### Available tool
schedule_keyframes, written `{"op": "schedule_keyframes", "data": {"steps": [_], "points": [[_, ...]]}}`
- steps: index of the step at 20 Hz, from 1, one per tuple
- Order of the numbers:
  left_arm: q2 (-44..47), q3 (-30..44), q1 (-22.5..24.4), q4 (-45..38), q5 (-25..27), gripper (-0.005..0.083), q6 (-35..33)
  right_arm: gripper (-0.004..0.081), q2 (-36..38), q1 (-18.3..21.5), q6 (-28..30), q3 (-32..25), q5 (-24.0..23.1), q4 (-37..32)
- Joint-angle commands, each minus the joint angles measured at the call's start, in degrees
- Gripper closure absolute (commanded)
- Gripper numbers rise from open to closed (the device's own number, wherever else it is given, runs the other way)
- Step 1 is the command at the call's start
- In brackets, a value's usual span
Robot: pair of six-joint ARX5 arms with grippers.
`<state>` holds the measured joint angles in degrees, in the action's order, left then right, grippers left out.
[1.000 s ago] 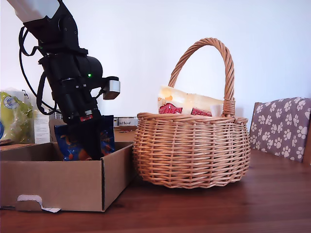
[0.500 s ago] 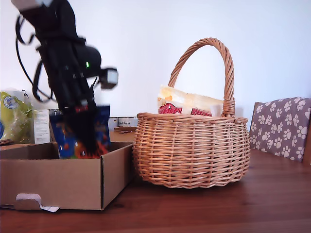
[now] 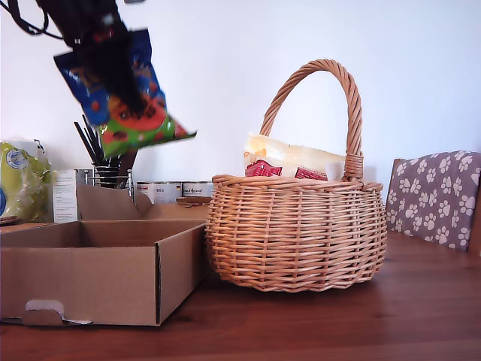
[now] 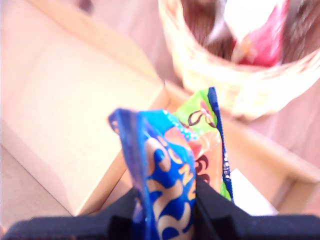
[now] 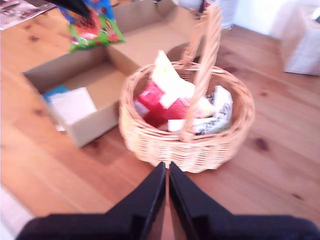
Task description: Move the bags of Easter eggs from the cardboard box on the left into the woven basket on the right side.
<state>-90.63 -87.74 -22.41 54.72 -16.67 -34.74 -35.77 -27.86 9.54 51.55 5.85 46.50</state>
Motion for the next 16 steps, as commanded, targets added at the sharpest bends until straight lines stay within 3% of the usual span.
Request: {"op": "schedule_keyframes", "data": {"steps": [1,3,7,11,16], "points": [[1.7,0.6,-1.4,0.0,-2.4,0.0684,1.5,0.0783,1.1,-0.1,0.3,0.4,-2.6,-0.4],[2.3,0.6,-3.4,-0.2,-5.8,0.0684,1.9,0.0783,2.4,-0.1,0.3,0.4,-5.4,-0.3],[1.7,0.6,-9.2,-3.4,-9.0,0.0684,5.9,0.0783,4.7,-0.1,0.4,0.4,-6.4,-0.3],[-0.5,0.6,-13.0,-13.5,-9.0,0.0684,14.6,0.0783,5.0,-0.1,0.3,0.4,-6.4,-0.3],[-7.8,0.6,-13.8,-24.3,-7.6,0.0684,23.6,0.0783,5.0,-0.1,0.4,0.4,-6.4,-0.3]]}}
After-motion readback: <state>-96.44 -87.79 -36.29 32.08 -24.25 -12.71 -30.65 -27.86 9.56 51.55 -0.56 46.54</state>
